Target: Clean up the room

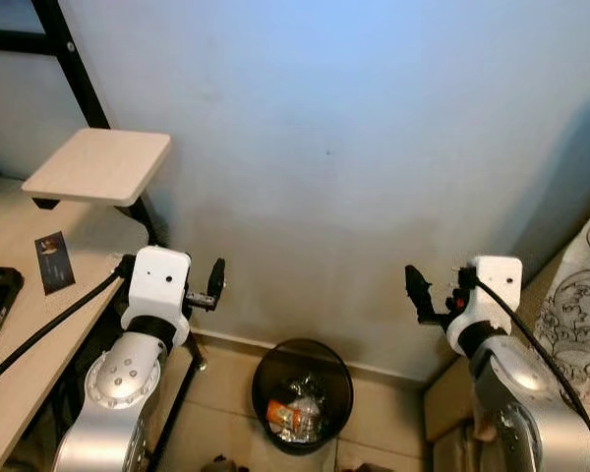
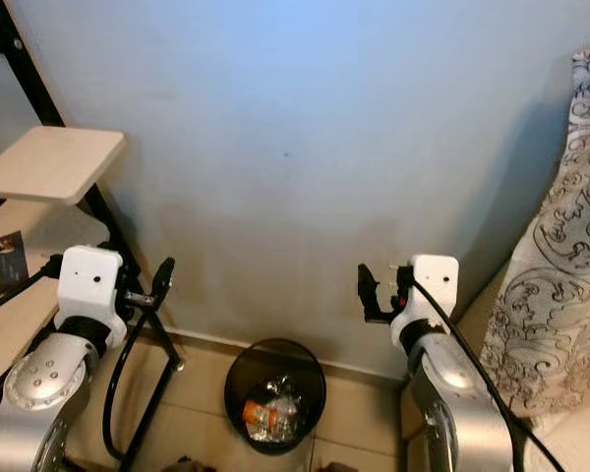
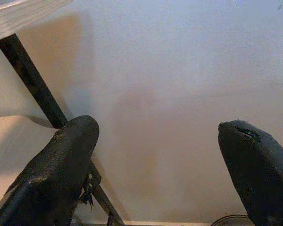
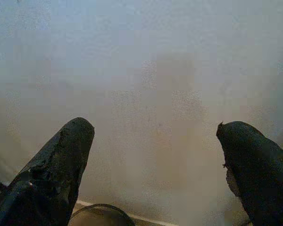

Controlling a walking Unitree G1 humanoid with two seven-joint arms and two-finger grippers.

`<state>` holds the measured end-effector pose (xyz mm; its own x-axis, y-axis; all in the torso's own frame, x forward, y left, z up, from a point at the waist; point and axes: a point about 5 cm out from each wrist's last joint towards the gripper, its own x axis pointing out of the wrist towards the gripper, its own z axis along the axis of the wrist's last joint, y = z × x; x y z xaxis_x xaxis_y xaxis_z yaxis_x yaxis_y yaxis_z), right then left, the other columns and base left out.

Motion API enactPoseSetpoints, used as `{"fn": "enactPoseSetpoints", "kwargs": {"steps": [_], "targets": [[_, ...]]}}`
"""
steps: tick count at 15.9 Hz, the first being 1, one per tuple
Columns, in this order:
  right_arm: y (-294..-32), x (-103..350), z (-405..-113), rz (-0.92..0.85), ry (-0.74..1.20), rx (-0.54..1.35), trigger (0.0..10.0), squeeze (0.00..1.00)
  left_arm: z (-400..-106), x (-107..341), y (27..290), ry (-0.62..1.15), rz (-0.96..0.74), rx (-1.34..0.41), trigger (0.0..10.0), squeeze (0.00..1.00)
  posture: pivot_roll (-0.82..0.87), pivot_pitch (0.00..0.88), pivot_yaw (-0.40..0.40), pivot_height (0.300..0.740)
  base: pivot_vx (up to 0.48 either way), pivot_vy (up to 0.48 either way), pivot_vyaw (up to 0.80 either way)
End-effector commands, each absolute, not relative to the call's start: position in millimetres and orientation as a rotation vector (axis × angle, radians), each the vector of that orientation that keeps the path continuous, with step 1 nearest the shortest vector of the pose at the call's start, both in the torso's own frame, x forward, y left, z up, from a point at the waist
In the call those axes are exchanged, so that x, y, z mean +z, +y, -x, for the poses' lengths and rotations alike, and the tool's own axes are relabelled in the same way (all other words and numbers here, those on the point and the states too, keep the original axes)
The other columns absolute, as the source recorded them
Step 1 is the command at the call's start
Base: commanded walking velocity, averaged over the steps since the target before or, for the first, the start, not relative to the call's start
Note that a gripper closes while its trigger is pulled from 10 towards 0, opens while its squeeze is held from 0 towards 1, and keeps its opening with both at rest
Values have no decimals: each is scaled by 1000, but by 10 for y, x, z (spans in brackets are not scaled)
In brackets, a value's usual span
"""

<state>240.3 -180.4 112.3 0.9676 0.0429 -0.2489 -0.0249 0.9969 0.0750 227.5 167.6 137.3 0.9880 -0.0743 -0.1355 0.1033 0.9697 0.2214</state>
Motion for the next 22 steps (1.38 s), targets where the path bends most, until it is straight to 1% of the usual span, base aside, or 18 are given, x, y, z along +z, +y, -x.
{"fn": "enactPoseSetpoints", "kwargs": {"steps": [1,2,6,8,11,14,17,18,19,22], "targets": [[-1774,1142,-2409,-37,235,49,10000,0,-2254,1382,1703,128,-234,-82,10000,0,35,0,11,740,-307,0,0],[-1752,1147,-2413,4,226,65,10000,0,-2256,1386,1709,127,-235,-81,10000,0,36,0,14,740,-311,0,0],[-1723,1131,-2398,-12,235,78,10000,0,-2276,1397,1713,123,-243,-89,10000,0,36,0,24,740,-297,0,0],[-1698,1111,-2371,4,236,98,10000,0,-2309,1406,1705,117,-253,-101,10000,0,33,0,30,740,0,0,0],[-1690,1070,-2348,-35,274,80,10000,0,-2315,1407,1692,114,-244,-108,10000,0,29,0,32,740,0,0,0],[-1709,1069,-2342,-10,262,69,10000,0,-2321,1366,1694,131,-238,-82,10000,0,24,0,28,740,0,0,-800],[-1733,1079,-2347,-2,258,46,10000,0,-2361,1418,1727,72,-257,-13,10000,0,26,0,23,740,0,0,-800],[-1738,1077,-2349,-2,257,38,10000,0,-2370,1439,1731,65,-234,7,10000,0,27,0,22,740,0,0,-800],[-1733,1078,-2358,-4,254,32,10000,0,-2375,1461,1766,50,-209,33,10000,0,29,0,23,740,0,0,-800],[-1722,1070,-2368,-9,252,25,10000,0,-2368,1452,1843,43,-224,84,10000,0,33,0,23,740,0,0,-800]]}}
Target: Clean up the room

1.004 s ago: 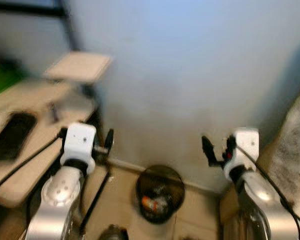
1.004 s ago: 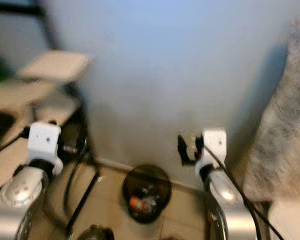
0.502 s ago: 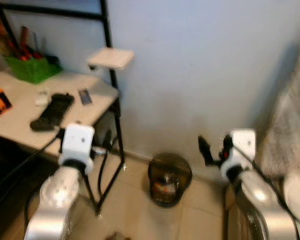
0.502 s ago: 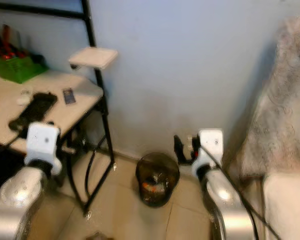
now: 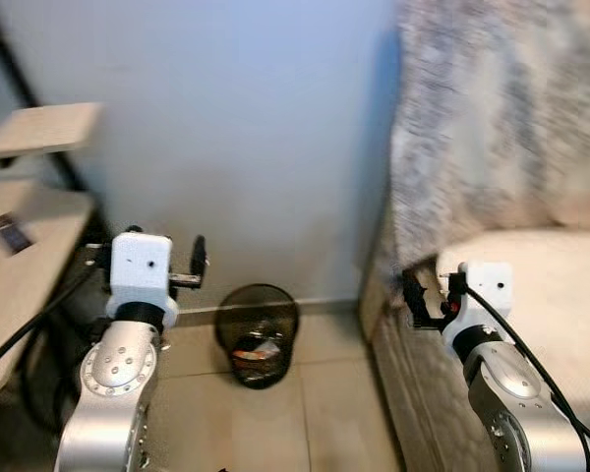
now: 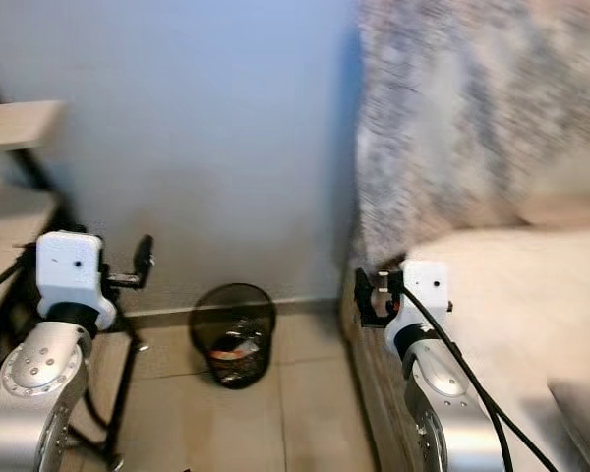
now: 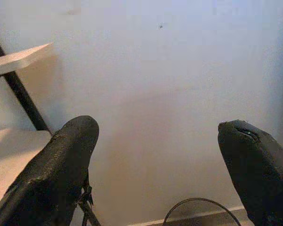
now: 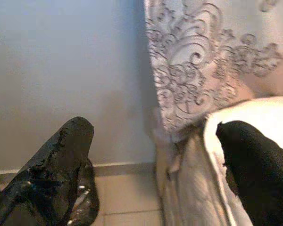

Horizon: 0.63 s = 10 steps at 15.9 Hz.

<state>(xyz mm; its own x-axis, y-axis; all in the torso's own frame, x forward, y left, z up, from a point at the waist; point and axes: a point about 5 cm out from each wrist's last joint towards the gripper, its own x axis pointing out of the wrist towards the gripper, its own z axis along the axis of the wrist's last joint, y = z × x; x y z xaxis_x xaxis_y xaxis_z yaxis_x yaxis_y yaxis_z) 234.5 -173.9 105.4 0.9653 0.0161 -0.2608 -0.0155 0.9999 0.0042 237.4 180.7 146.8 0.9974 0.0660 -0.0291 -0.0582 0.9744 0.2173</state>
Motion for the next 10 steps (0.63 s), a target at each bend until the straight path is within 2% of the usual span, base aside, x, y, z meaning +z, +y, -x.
{"fn": "enactPoseSetpoints", "kwargs": {"steps": [1,3,6,9,10], "targets": [[-1744,1053,-2366,12,261,-4,10000,0,-2370,1454,1860,41,-227,87,10000,0,34,0,23,740,0,0,-800],[-1804,1046,-2364,-8,269,-54,10000,0,-2372,1467,1772,58,-163,-28,10000,0,30,0,33,740,0,0,-800],[-1809,1143,-2400,-19,202,-77,10000,0,-2399,1483,1740,47,-165,-46,10000,0,20,0,44,740,0,0,-796],[-1865,1154,-2409,56,168,-145,10000,0,-2439,1534,1725,24,-176,-76,10000,0,12,0,48,740,0,0,-783],[-1852,1141,-2406,25,179,-128,10000,0,-2441,1532,1722,25,-177,-79,10000,0,11,0,47,740,0,0,-781]]}}
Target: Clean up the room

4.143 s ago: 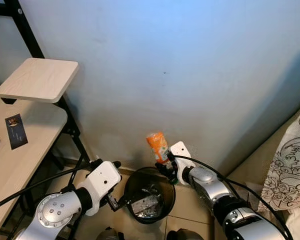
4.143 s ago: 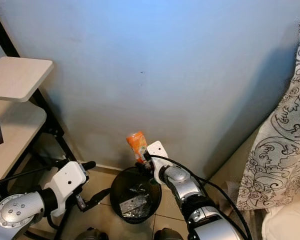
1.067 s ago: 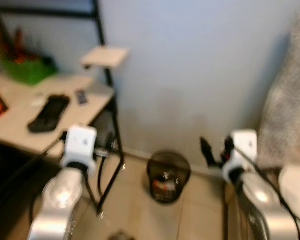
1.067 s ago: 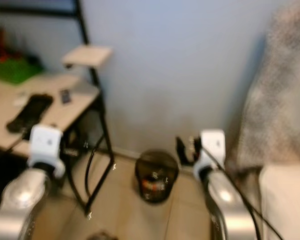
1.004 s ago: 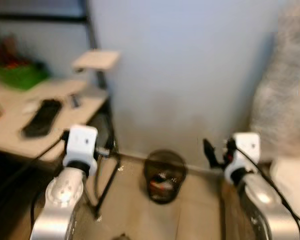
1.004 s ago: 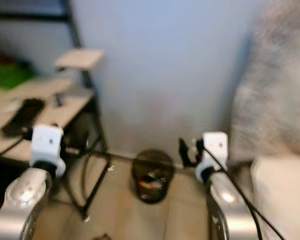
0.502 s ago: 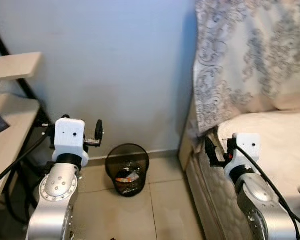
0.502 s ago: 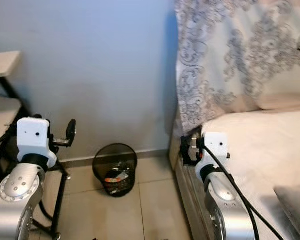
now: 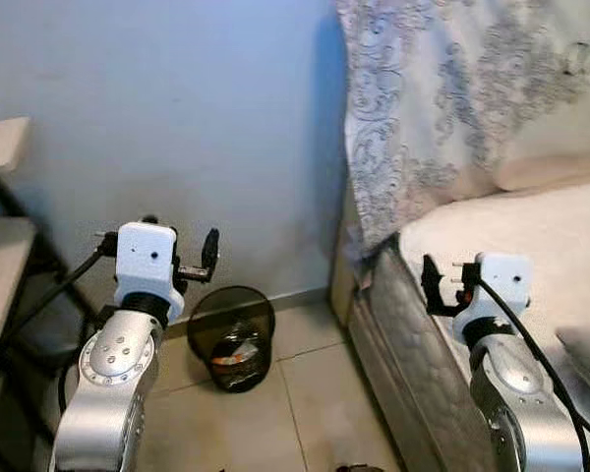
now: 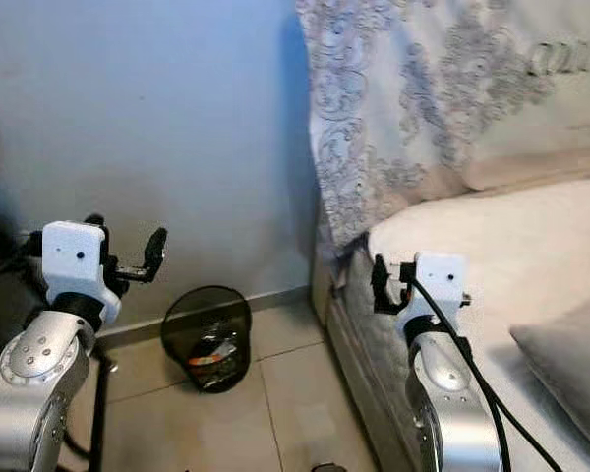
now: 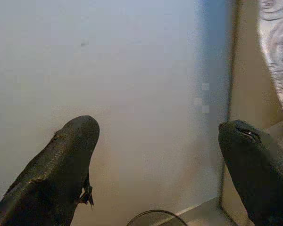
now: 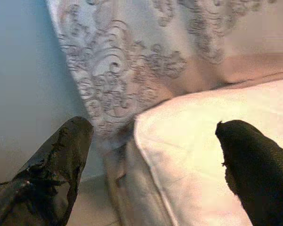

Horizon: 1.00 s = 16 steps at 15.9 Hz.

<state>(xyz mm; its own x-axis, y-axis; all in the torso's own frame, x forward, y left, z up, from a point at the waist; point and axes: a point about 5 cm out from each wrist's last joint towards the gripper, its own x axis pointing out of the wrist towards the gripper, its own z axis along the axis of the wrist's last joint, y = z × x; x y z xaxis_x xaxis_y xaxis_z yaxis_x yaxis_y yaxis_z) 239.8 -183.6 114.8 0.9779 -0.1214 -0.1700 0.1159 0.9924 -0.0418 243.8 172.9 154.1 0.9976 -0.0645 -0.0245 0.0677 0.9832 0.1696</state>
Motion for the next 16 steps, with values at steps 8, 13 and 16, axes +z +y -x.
{"fn": "enactPoseSetpoints", "kwargs": {"steps": [8,13,16], "targets": [[-1779,1092,-2394,13,207,-67,10000,0,-2443,1507,1736,42,-174,-63,10000,0,16,0,35,740,0,0,-800],[-1730,1126,-2452,26,192,-29,10000,0,-2440,1515,1758,37,-142,-34,10000,0,20,0,18,740,0,0,-800],[-1707,1145,-2503,40,185,5,10000,0,-2372,1478,1778,61,-117,-17,10000,0,34,0,-11,740,0,0,-800]]}}
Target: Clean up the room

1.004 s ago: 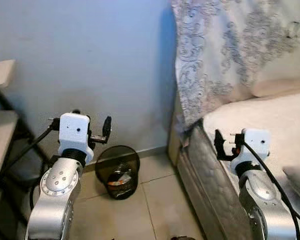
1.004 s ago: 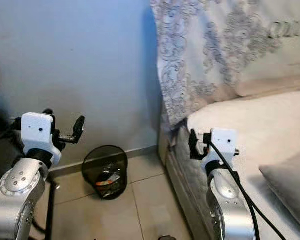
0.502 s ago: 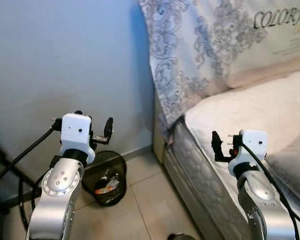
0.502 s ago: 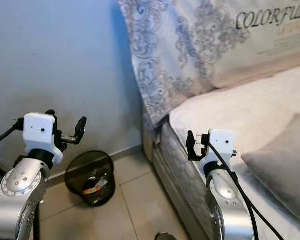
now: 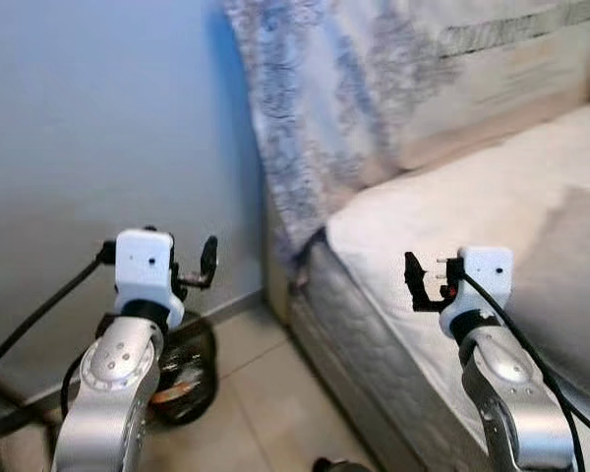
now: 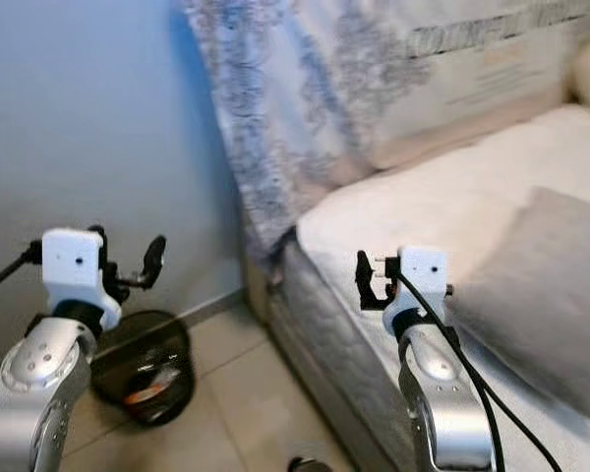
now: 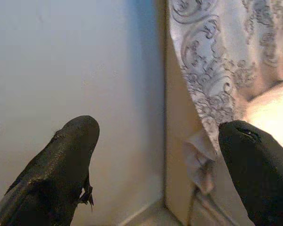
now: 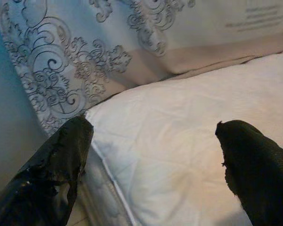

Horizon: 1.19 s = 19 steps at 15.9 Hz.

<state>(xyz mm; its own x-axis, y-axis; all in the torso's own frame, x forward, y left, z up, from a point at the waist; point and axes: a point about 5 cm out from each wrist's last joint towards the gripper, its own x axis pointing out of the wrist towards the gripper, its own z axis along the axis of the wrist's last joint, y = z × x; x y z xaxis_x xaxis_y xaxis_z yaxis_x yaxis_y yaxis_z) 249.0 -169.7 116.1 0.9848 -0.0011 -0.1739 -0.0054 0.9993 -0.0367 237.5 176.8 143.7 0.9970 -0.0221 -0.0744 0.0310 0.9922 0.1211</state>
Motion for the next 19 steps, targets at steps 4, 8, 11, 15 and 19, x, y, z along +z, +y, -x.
{"fn": "enactPoseSetpoints", "kwargs": {"steps": [4,8,11,15,19], "targets": [[-1681,1147,-2560,43,186,31,10000,0,-2344,1483,1819,60,-147,27,10000,0,54,0,-42,740,0,0,-800],[-1686,1137,-2575,18,184,1,10000,0,-2364,1533,1805,36,-168,-13,10000,0,58,0,-31,740,0,0,-800],[-1697,1134,-2524,4,178,-33,10000,0,-2446,1539,1810,43,-173,-13,10000,0,30,0,15,740,0,0,-800],[-1757,1105,-2444,-8,190,-88,10000,0,-2513,1534,1779,40,-164,-40,10000,0,19,0,31,740,0,0,-800],[-1753,1097,-2414,-16,196,-100,10000,0,-2520,1529,1746,47,-152,-65,10000,0,20,0,33,740,0,166,-800]]}}
